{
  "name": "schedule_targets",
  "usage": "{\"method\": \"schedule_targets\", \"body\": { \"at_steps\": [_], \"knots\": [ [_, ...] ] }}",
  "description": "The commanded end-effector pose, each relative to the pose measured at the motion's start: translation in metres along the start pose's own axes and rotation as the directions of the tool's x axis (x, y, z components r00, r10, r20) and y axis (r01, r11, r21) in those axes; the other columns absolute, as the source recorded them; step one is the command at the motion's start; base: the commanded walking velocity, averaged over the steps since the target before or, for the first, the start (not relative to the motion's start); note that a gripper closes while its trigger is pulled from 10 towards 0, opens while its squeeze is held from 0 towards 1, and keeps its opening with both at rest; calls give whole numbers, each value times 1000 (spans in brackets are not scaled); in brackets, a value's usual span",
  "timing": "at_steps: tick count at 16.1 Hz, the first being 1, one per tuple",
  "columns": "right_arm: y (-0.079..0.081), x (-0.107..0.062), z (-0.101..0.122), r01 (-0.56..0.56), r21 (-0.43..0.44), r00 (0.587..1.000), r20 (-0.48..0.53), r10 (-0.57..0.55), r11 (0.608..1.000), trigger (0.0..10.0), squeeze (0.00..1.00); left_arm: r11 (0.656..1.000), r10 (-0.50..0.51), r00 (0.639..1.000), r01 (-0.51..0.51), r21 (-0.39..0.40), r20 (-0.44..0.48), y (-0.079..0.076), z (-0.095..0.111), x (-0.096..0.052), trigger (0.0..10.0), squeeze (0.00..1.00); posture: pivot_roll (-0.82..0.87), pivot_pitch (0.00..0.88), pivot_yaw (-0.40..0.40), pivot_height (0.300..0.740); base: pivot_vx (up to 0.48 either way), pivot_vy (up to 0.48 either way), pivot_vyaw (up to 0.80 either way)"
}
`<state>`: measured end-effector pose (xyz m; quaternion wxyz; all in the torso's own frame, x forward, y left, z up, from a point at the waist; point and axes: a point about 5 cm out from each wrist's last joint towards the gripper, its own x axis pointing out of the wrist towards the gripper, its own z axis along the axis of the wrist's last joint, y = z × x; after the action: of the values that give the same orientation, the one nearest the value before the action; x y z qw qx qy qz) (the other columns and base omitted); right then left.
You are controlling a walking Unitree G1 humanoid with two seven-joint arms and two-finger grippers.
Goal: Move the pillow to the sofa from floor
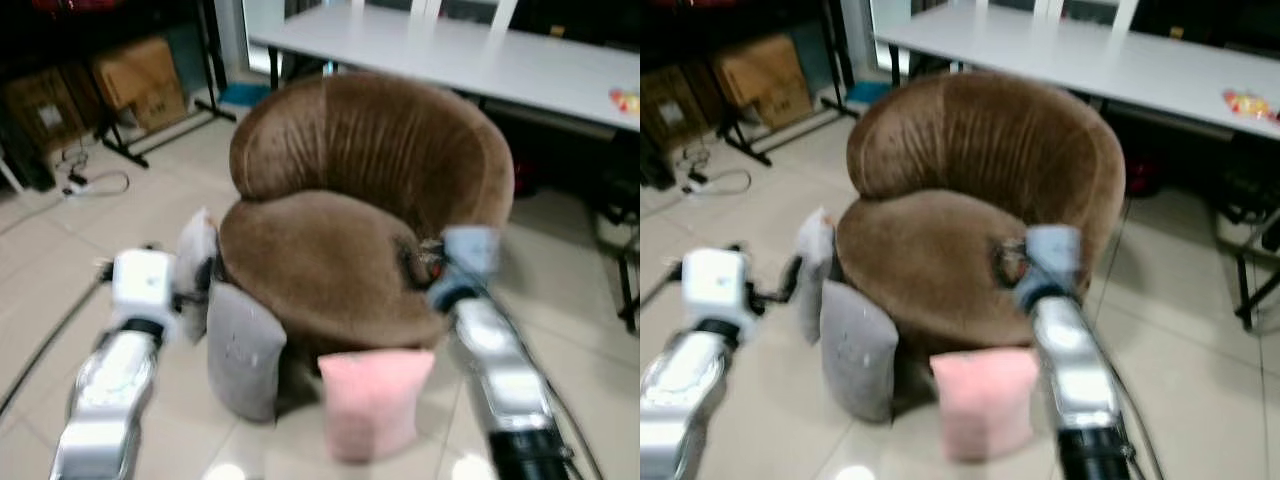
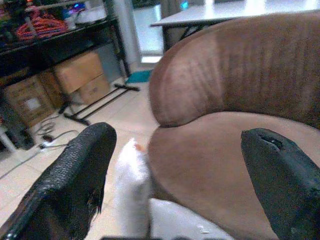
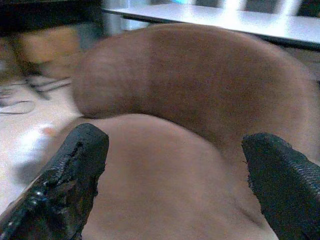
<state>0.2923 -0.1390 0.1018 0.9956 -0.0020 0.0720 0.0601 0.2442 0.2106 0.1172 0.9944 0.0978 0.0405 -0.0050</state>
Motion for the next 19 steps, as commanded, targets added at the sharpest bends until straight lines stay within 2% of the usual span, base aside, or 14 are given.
{"method": "schedule_targets", "body": {
  "at_steps": [1, 4, 6, 9, 19],
  "knots": [
    [-15, -3, -1, 38, -9, 999, 3, -38, 999, 10000, 0, 1000, -26, 999, 26, 6, 25, -9, 5, 3, 10000, 0, -25, 0, 6, 740, 240, 0, 0],
    [-20, -4, -1, 57, 4, 998, 7, -57, 998, 10000, 0, 999, -15, 1000, 15, 29, 17, -6, 3, 2, 10000, 0, -20, 0, 2, 740, 0, 0, 0],
    [-21, -3, 0, 65, 17, 998, 20, -65, 998, 10000, 0, 1000, 2, 1000, -3, 29, 24, 1, 3, 1, 10000, 0, -18, 0, -3, 740, 0, 0, 0],
    [-20, -1, 1, 65, 34, 997, 32, -66, 997, 10000, 0, 999, 2, 1000, -3, 48, 31, 3, 4, 2, 10000, 0, -14, 0, -10, 715, 0, 0, 0],
    [-15, 3, -3, 70, 74, 997, 6, -70, 995, 10000, 0, 999, 8, 999, -9, 41, 34, 1, 2, 4, 10000, 0, -12, 0, -28, 610, 0, 0, 0]
  ]
}}
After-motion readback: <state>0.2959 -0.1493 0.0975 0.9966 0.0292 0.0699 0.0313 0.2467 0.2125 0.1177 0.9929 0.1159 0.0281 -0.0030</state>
